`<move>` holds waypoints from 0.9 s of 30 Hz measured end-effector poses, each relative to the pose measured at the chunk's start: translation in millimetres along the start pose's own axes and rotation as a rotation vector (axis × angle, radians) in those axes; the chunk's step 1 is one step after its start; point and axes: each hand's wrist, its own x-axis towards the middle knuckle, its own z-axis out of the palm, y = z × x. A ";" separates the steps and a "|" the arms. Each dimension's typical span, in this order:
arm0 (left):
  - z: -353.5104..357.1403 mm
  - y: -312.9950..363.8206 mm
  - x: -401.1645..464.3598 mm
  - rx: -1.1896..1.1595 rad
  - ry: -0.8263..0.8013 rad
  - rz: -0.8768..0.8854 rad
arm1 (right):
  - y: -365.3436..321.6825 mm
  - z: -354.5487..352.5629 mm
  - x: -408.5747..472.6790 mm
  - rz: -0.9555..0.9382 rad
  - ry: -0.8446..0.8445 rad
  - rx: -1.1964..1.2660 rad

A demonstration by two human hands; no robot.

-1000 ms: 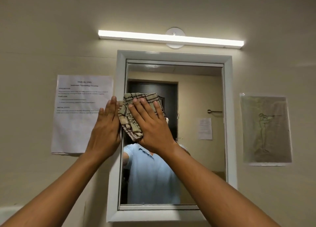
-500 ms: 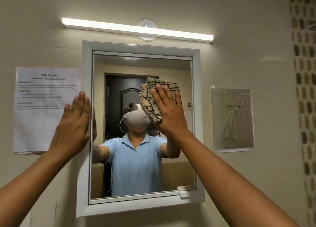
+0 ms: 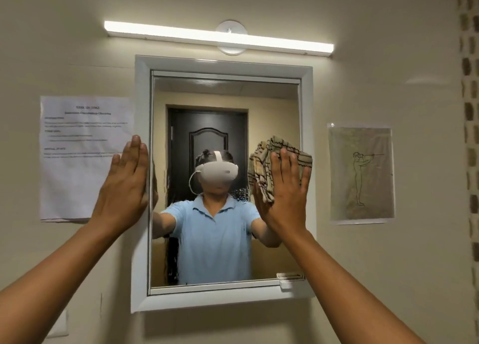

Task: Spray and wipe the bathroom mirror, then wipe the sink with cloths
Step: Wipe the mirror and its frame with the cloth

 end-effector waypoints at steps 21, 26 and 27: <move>3.7 -4.4 -22.1 -0.110 0.004 0.067 | -183.9 33.0 50.7 -0.252 -0.097 0.025; 6.5 -6.9 -24.3 -0.178 0.025 0.081 | -191.9 36.3 46.3 -0.278 -0.087 0.033; 6.7 -7.5 -24.8 -0.198 0.024 0.085 | -193.1 37.2 42.1 -0.291 -0.088 0.043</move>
